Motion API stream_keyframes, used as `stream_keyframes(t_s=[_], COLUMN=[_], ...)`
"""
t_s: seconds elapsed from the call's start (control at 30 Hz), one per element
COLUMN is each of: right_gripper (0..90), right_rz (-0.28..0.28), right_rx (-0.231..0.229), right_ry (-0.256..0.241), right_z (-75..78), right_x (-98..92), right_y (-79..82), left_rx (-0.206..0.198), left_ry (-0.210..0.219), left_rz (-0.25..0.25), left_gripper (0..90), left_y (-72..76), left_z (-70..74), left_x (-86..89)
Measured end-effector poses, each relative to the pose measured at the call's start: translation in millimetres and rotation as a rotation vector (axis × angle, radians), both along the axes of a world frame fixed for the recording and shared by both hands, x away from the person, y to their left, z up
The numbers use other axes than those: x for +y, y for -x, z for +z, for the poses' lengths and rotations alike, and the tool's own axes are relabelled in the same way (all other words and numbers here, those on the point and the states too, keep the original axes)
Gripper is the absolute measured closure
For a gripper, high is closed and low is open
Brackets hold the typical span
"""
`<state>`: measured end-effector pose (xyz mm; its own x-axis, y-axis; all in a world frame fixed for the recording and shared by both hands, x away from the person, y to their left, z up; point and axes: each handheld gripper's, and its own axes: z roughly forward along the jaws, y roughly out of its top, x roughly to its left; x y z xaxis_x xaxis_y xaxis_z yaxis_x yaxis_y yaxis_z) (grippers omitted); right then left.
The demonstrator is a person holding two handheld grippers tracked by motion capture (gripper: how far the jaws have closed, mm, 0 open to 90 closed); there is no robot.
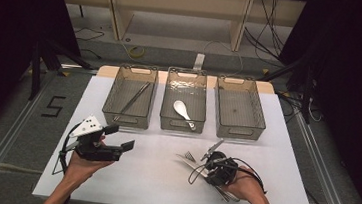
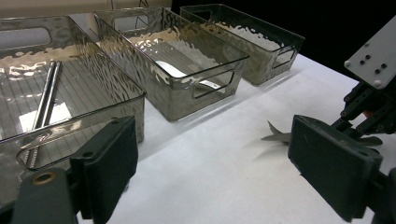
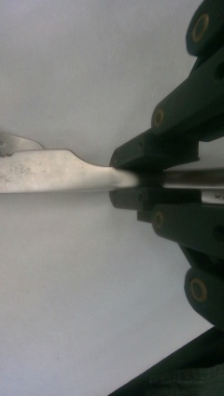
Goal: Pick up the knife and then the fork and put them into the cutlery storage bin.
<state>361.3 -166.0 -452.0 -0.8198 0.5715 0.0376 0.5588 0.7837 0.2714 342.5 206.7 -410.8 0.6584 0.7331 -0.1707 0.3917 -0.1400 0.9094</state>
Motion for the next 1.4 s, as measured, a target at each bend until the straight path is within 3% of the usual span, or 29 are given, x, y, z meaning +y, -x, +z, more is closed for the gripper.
stream_keyframes(t_s=[0.33, 0.57, 0.63, 0.83, 1.13, 1.4], right_gripper=[81.0, 81.0, 81.0, 80.9, 80.9, 80.9], right_rz=[-0.004, -0.013, -0.038, -0.076, -0.131, -0.16], right_rx=[-0.052, -0.102, -0.099, -0.134, -0.213, -0.248], right_ry=[-0.017, -0.064, -0.077, -0.127, -0.155, -0.183], right_z=[11.2, 26.3, 30.9, 47.7, 72.2, 90.6], right_x=[-3.3, -9.5, -12.7, -24.2, -31.4, -32.1], right_y=[2.2, -0.9, -2.7, -14.9, -39.7, -60.2], left_rx=[0.001, 0.001, -0.002, -0.003, -0.004, -0.007], left_ry=[0.005, 0.006, 0.011, 0.016, 0.03, 0.034], left_rz=[0.005, 0.004, 0.006, 0.007, 0.004, -0.001], left_gripper=[15.4, 15.4, 15.4, 15.4, 15.3, 15.3], left_y=[0.0, -0.1, 0.1, 0.0, 0.3, 0.5], left_z=[0.0, -0.2, 0.1, 0.2, 0.6, 0.7], left_x=[0.2, 0.0, 0.6, 0.7, 1.6, 2.0])
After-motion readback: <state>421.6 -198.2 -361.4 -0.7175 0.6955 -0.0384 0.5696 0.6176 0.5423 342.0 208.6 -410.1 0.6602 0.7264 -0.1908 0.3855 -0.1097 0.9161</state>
